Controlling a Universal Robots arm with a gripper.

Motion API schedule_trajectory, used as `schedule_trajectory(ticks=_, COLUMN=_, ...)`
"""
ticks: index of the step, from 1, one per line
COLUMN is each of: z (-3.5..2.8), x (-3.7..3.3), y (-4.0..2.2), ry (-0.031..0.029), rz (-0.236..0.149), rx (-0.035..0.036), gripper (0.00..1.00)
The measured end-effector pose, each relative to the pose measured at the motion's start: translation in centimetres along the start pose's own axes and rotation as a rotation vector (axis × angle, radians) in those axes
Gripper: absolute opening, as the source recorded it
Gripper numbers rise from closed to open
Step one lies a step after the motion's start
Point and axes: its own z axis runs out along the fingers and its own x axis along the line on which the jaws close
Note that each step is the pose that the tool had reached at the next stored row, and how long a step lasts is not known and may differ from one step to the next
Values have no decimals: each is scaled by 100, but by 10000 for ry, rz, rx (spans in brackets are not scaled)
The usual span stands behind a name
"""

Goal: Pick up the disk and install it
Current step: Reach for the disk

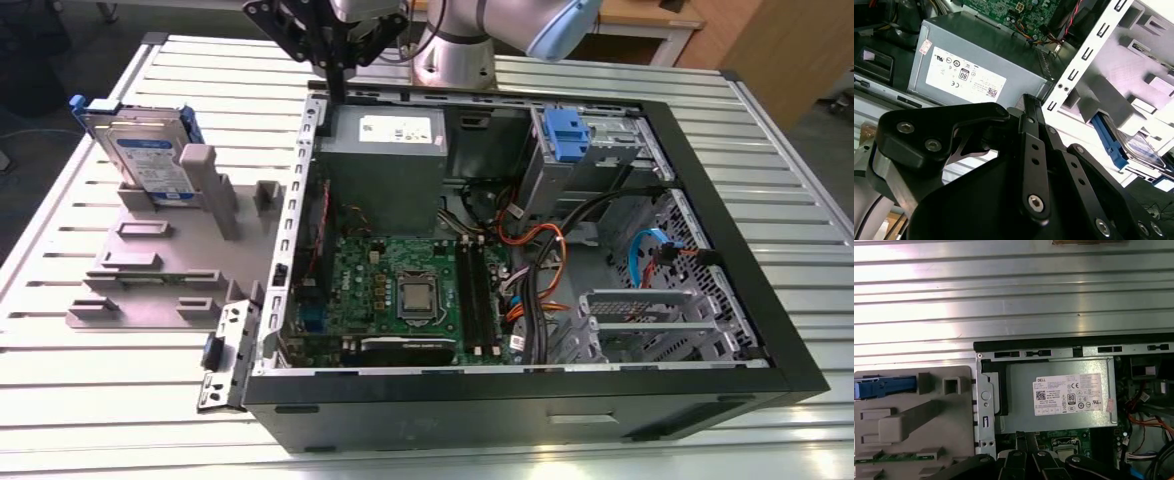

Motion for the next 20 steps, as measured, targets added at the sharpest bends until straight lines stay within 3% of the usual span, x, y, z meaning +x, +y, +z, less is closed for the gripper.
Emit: schedule_trajectory(ticks=20, z=25, x=59, y=0, ry=19, rz=1, rx=1, gripper=11)
